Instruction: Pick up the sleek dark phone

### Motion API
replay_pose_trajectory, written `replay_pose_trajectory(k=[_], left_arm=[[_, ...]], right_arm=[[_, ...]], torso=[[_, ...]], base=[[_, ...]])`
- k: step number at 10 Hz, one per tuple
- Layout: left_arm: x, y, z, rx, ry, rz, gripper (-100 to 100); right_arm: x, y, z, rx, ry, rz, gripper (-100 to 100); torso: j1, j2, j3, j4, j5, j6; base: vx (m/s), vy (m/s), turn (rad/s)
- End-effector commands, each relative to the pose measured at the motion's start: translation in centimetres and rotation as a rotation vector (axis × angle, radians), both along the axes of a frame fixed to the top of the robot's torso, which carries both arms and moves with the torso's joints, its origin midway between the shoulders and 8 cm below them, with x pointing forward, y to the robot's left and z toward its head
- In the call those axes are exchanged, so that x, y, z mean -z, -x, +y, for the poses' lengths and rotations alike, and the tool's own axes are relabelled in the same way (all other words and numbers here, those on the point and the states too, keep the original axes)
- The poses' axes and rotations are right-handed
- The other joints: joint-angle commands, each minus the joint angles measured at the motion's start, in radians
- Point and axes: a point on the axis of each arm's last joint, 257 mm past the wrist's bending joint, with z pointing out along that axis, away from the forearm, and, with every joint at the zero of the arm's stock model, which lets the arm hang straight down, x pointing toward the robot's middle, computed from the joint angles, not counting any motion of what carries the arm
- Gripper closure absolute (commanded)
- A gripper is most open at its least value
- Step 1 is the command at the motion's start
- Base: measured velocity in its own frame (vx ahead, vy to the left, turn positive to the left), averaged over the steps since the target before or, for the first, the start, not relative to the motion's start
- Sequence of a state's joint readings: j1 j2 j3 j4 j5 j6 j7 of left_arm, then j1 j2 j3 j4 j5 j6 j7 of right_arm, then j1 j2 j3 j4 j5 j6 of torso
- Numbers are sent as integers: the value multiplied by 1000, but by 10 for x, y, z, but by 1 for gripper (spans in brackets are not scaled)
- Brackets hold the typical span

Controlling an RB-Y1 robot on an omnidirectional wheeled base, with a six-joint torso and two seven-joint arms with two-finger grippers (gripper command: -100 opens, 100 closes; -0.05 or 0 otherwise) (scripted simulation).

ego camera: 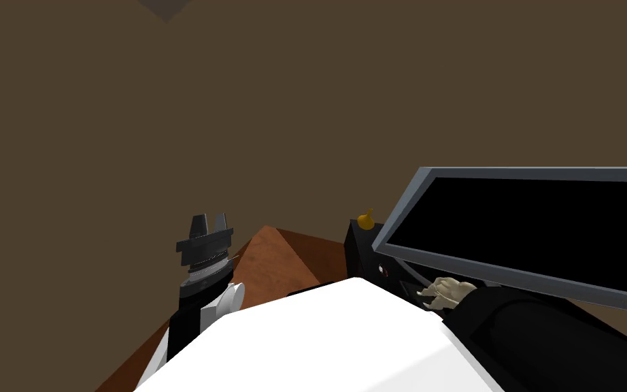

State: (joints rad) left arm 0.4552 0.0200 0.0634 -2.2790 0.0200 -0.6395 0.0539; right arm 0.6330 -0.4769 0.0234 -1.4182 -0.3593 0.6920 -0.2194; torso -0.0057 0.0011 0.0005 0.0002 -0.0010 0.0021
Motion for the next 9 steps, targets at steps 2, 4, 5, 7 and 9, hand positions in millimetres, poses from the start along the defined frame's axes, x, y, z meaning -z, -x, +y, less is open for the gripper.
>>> replay_pose_trajectory(k=[2,4,5,7,9], left_arm=[[0,0,0,0,0,0,0],[0,0,0,0,0,0,0],[0,0,0,0,0,0,0],[0,0,0,0,0,0,0],[0,0,0,0,0,0,0]], right_arm=[[7,34,-9,14,1,102,-100],[9,51,-12,21,0,152,-100],[11,61,-14,25,-2,179,-100],[10,56,-12,23,-1,165,0],[18,56,-9,23,-1,164,-100]], torso=[[1,0,0,0,0,0],[2,-2,-1,0,0,0],[5,-1,-1,0,1,0],[7,-1,-1,0,1,1],[7,-3,-1,0,1,1]], base=[[-27,-73,234],[-16,-43,138],[-40,6,131],[-8,1,15],[0,0,0]])
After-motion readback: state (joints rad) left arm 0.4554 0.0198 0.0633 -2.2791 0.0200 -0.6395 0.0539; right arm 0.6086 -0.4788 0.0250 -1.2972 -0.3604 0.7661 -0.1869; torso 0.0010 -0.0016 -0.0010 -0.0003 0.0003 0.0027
